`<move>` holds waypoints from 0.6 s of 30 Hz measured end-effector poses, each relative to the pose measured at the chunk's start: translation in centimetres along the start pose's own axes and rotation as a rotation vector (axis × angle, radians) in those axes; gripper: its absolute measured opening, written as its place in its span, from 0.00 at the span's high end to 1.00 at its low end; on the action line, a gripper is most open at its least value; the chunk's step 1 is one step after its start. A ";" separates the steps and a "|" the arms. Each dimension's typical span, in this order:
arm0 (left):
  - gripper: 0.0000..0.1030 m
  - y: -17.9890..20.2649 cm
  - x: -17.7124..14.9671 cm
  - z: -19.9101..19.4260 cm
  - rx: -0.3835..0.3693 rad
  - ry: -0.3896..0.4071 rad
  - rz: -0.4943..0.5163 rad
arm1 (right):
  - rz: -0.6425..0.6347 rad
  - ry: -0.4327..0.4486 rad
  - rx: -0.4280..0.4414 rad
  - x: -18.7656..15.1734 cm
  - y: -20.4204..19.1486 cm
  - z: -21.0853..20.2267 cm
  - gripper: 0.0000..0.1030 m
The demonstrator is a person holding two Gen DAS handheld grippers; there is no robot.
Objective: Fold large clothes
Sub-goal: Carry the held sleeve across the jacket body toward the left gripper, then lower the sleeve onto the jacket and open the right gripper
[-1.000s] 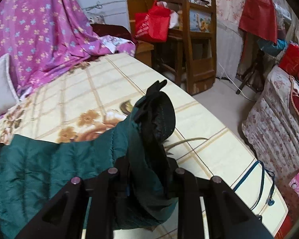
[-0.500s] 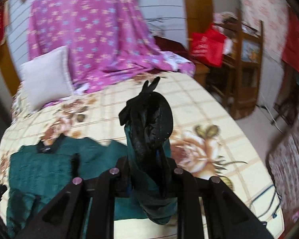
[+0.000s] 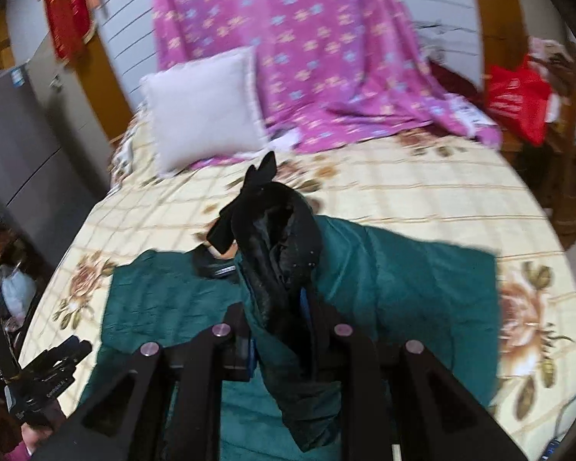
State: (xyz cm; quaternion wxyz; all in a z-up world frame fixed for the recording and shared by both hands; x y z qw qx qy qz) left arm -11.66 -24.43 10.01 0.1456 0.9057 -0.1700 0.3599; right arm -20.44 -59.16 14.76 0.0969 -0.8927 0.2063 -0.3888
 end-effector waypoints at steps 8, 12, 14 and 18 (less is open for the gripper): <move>0.71 -2.9 0.6 -0.4 0.013 0.010 -0.053 | -0.041 -0.139 0.133 -2.3 -8.2 8.6 0.82; 0.71 -4.0 0.4 -0.2 0.025 0.001 -0.065 | -0.040 -0.195 0.170 -3.8 -11.1 12.3 0.82; 0.71 -4.4 0.2 0.0 0.031 -0.006 -0.065 | -0.022 -0.216 0.193 -4.1 -11.7 13.7 0.82; 0.71 -5.2 -0.1 0.4 0.038 -0.016 -0.074 | 0.006 -0.243 0.225 -5.2 -13.0 15.8 0.82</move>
Point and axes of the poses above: each gripper's, at about its wrist camera, not at the fingertips, and z roughly the way its jaws point, y to its right, x to its top, the point moved 4 cm from there along z, roughly the way its jaws point, and after that the axes turned 4 degrees about z, right-handed, at the moved point
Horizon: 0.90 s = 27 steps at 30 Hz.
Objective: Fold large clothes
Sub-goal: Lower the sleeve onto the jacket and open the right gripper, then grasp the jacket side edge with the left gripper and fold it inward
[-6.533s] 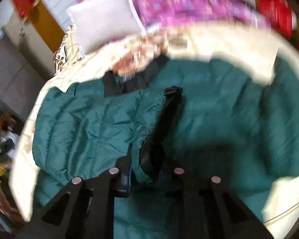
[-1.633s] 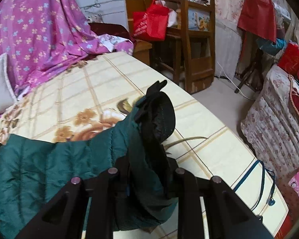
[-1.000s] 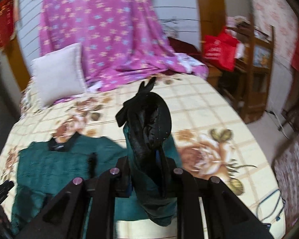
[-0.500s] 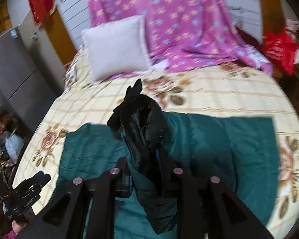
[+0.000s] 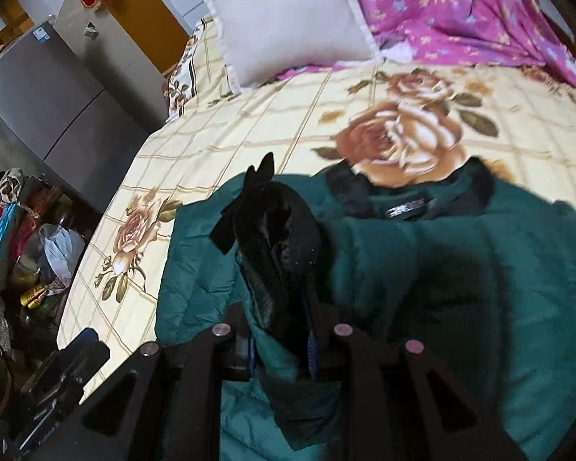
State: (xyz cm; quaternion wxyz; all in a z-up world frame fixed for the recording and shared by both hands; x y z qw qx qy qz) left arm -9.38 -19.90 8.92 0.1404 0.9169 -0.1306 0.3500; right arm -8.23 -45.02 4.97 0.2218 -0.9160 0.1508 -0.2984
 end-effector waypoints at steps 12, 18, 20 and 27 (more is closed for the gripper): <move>0.71 0.2 0.1 0.4 -0.096 -0.002 -0.062 | 0.037 0.003 0.176 -0.1 -1.8 -0.7 0.41; 0.69 1.0 0.2 1.5 -0.214 -0.025 -0.152 | -0.032 0.058 0.075 -2.3 1.0 -6.9 0.34; 0.65 1.8 0.1 2.2 -0.217 -0.033 -0.149 | -0.047 0.069 0.031 -3.1 2.4 -8.6 0.34; 0.65 5.2 0.3 5.3 -0.185 -0.076 -0.110 | -0.006 0.119 -0.086 -7.1 9.7 -16.0 0.32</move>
Point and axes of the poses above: each gripper's, at about its wrist camera, not at the fingertips, and z roughly the way its jaws point, y to its right, x to its top, the point moved 4 cm from there along z, roughly the way its jaws point, and after that the axes turned 4 degrees about z, right-handed, at the moved point
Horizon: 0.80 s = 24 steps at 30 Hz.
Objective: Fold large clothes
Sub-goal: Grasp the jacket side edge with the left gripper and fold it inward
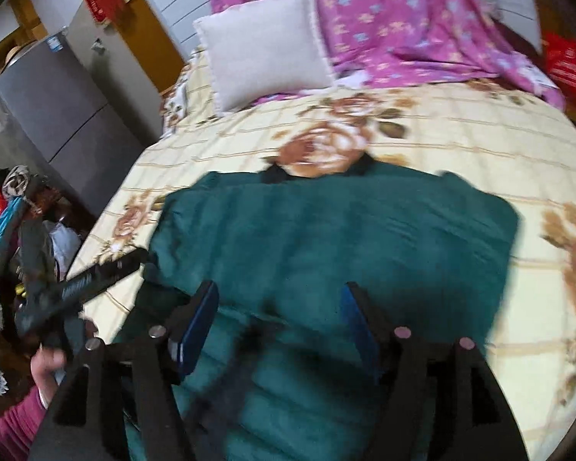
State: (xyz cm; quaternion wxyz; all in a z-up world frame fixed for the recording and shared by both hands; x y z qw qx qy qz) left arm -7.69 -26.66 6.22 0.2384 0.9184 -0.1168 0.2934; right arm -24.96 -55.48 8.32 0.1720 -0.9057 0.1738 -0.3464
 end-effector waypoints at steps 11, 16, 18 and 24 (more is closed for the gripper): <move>1.00 -0.1 1.3 -0.2 0.019 0.122 0.061 | 0.105 0.109 -0.133 0.0 7.4 -3.5 0.31; 1.00 -2.0 1.3 0.3 0.113 0.104 0.050 | 0.035 0.106 -0.137 1.1 4.4 0.9 0.31; 1.00 -2.6 0.9 1.1 0.154 0.088 0.053 | -0.013 0.066 -0.186 1.2 3.3 4.2 0.31; 0.99 -2.9 1.1 0.5 0.133 0.079 0.018 | -0.075 -0.002 -0.291 0.3 2.9 9.9 0.28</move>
Point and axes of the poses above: each gripper's, at about its wrist camera, not at the fingertips, and z roughly the way its jaws point, y to its right, x to its top, the point moved 4 cm from there along z, roughly the way its jaws point, and after that the axes turned 4 degrees about z, right-handed, at the moved point
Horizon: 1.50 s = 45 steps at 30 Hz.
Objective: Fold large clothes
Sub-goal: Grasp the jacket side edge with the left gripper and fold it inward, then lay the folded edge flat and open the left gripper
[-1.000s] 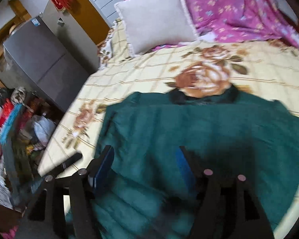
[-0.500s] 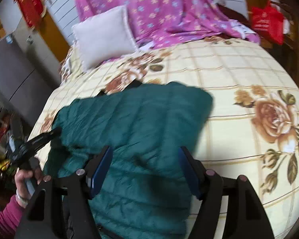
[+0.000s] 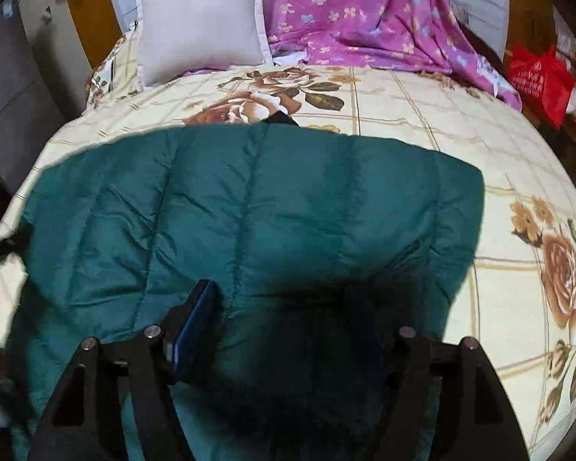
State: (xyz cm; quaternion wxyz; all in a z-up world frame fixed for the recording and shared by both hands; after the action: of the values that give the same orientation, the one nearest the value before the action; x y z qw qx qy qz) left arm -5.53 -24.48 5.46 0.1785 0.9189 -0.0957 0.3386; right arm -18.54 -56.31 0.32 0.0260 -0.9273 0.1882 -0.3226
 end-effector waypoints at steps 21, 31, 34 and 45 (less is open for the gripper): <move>0.76 2.8 -0.8 3.3 0.129 -0.017 0.287 | -0.031 0.018 -0.044 3.7 -4.4 3.4 0.20; 0.76 3.1 -1.2 3.6 0.130 -0.022 0.288 | -0.129 0.021 -0.128 -0.6 -3.6 -0.9 0.19; 0.76 3.3 -1.4 3.5 0.141 -0.020 0.303 | -0.094 0.021 -0.105 -0.8 -2.9 -0.2 0.18; 0.76 3.4 -1.7 3.3 0.143 -0.021 0.297 | 0.037 0.061 -0.138 -1.1 2.5 -3.4 0.18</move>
State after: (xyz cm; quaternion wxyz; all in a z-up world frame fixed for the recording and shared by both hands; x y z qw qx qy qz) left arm -5.94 -28.82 2.92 0.0596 0.9085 -0.2081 0.3575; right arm -22.19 -58.04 1.91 -0.0376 -0.9130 0.2278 -0.3364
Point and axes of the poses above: each gripper's, at about its wrist camera, not at the fingertips, and z roughly the way its jaws point, y to its right, x to its top, the point moved 4 cm from there along z, roughly the way its jaws point, and after that the axes turned 4 degrees about z, right-handed, at the moved point
